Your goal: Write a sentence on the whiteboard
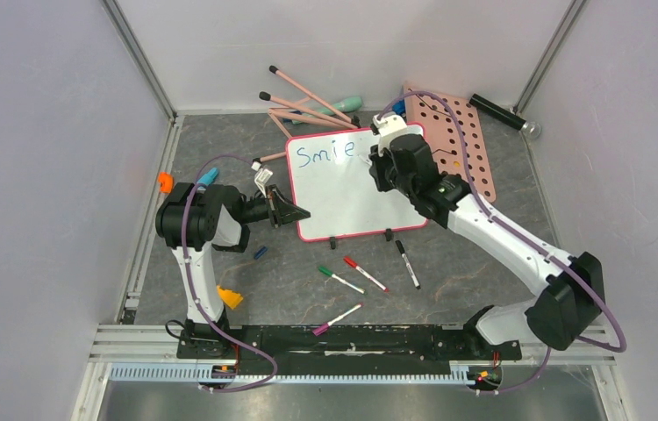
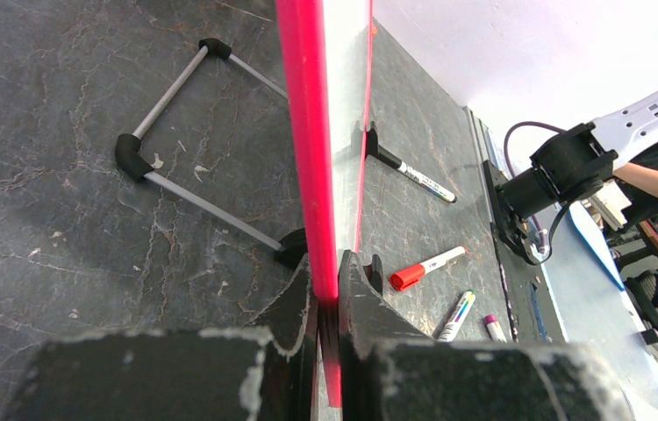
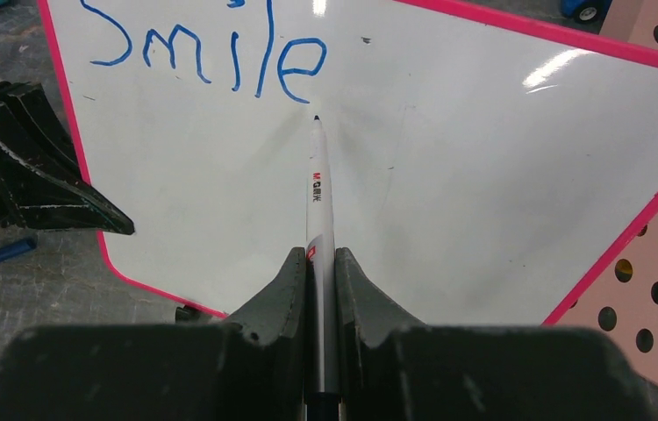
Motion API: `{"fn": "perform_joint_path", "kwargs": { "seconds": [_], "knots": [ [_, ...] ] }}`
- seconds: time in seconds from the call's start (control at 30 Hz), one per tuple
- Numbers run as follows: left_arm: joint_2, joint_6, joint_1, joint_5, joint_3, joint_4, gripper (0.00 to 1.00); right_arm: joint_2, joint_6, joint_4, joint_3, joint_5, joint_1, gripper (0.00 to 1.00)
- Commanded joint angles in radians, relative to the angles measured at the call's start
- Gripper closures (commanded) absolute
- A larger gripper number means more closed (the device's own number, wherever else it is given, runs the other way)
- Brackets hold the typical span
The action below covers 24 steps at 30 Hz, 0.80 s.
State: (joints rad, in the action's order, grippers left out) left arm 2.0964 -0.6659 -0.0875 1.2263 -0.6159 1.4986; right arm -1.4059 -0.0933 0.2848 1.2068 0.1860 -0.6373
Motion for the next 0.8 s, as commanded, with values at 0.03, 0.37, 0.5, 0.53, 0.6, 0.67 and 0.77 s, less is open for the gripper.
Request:
{"fn": "perform_joint_path", "kwargs": {
  "seconds": [0.03,0.37,0.5,0.53,0.6,0.67,0.77],
  "knots": [
    [0.044,0.258,-0.001,-0.071,0.010,0.058,0.98,0.073,0.022,-0.083,-0.038,0.006,0.004,1.00],
    [0.028,0.295,-0.004,-0.107,0.038,0.059,0.98,0.236,0.045,-0.163,-0.225,0.014,0.004,1.00],
    [0.029,0.295,-0.004,-0.100,0.035,0.058,0.98,0.270,0.078,-0.151,-0.247,0.061,0.004,1.00],
    [0.029,0.293,-0.004,-0.100,0.036,0.058,0.98,0.275,0.084,-0.149,-0.251,0.070,0.004,1.00],
    [0.030,0.292,-0.003,-0.100,0.035,0.058,0.98,0.275,0.085,-0.145,-0.249,0.088,0.003,1.00],
    [0.030,0.292,-0.003,-0.099,0.033,0.058,0.98,0.269,0.083,-0.144,-0.239,0.095,0.004,1.00],
    [0.030,0.293,-0.004,-0.097,0.034,0.059,0.98,0.242,0.074,-0.136,-0.210,0.071,0.004,1.00]
  ]
}}
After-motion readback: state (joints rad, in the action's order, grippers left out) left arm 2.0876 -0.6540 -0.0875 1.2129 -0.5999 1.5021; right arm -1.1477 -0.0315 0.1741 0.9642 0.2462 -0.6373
